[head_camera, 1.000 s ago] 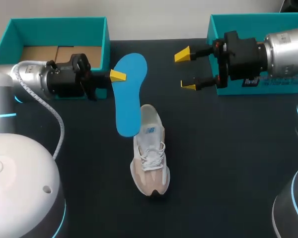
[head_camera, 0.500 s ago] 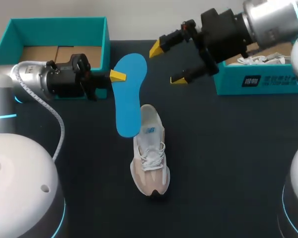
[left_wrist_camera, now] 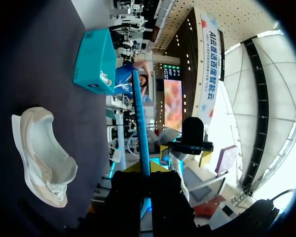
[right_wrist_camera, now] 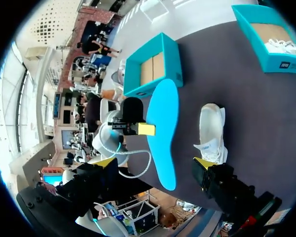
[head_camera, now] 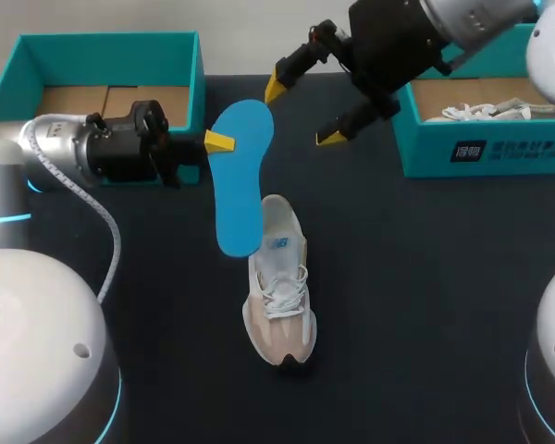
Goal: Take the shoe out of the shoebox, open the shoe tongue, remove and reinsert the insole, then place the shoe into the shoebox
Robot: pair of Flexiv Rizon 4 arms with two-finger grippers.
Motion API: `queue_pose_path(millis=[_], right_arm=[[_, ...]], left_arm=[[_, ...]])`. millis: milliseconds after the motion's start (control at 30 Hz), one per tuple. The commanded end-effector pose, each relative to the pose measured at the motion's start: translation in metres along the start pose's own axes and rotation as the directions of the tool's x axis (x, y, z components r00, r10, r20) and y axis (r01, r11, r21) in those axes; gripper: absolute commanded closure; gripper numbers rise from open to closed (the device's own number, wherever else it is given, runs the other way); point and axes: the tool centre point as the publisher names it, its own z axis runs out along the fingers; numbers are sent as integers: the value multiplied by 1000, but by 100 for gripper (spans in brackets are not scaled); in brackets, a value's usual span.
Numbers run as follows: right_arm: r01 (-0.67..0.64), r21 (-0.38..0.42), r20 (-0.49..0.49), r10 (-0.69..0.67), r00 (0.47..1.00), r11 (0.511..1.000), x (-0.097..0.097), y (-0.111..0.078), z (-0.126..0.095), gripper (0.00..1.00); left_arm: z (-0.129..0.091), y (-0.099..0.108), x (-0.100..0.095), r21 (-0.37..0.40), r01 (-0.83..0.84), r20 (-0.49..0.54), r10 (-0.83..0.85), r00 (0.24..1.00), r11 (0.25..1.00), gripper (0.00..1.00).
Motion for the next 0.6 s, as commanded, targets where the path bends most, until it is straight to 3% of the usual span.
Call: queue_pose_path(millis=[33,67,167,300,600], right_arm=[[32,-21,168,-28,985,999,3,4,10,0],[55,-65,229,-38,973,996,5,3,11,0],[42,-44,391,-22,920,998,7,-2,15,0],[-5,-40,525,25,851,999,11,-6,20,0],[39,-88,689,33,724,995,30,-4,29,0]], left_arm=[[0,1,1,1,0,3,0,1000,1000,100],[0,1,1,1,0,3,0,1000,1000,100],[0,1,1,1,0,3,0,1000,1000,100],[0,1,1,1,0,3,0,1000,1000,100],[0,1,1,1,0,3,0,1000,1000,100]])
